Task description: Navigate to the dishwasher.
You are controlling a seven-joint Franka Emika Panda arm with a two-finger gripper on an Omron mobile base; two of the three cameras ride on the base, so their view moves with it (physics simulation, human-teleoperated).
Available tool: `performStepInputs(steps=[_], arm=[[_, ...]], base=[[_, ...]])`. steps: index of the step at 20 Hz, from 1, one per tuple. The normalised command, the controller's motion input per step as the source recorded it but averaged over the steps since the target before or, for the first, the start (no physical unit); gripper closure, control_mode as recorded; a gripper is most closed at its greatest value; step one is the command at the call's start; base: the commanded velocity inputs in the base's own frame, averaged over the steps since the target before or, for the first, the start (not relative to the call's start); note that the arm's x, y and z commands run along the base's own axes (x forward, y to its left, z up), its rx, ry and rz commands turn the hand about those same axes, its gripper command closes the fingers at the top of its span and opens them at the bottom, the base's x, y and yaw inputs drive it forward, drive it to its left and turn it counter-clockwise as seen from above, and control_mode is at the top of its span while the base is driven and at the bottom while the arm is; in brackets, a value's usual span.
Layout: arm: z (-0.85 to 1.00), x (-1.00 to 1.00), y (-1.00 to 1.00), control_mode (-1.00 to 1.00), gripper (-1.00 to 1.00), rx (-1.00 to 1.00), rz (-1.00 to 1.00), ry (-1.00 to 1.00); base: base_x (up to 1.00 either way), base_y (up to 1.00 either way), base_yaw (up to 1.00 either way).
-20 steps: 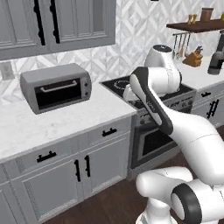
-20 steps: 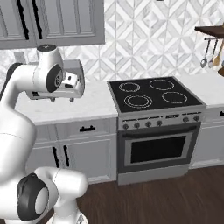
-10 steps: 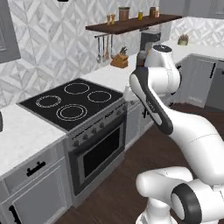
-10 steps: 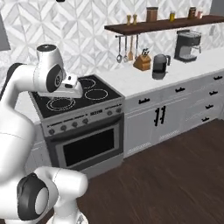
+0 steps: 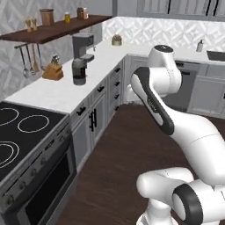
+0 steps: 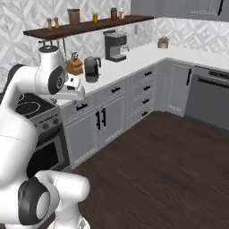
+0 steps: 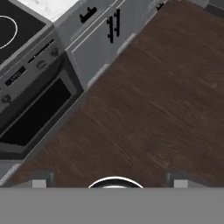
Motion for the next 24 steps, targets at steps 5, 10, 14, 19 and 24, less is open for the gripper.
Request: performStepInputs(steps=[5,10,14,19,24], arm=[[0.0,0.0,0.0,1.0,-1.0,0.0,0.0,0.0],[0.0,0.0,0.0,1.0,-1.0,0.0,0.0,0.0],[0.0,0.0,0.0,1.0,-1.0,0.0,0.0,0.0],[0.0,0.0,0.0,1.0,-1.0,0.0,0.0,0.0],[0.0,0.0,0.0,1.0,-1.0,0.0,0.0,0.0]], base=[[0.35,-0.55,-0.59],[0.23,-0.6,-0.6],[0.21,-0.46,-0.59],[0.16,-0.03,-0.29],[0.0,0.1,0.0]])
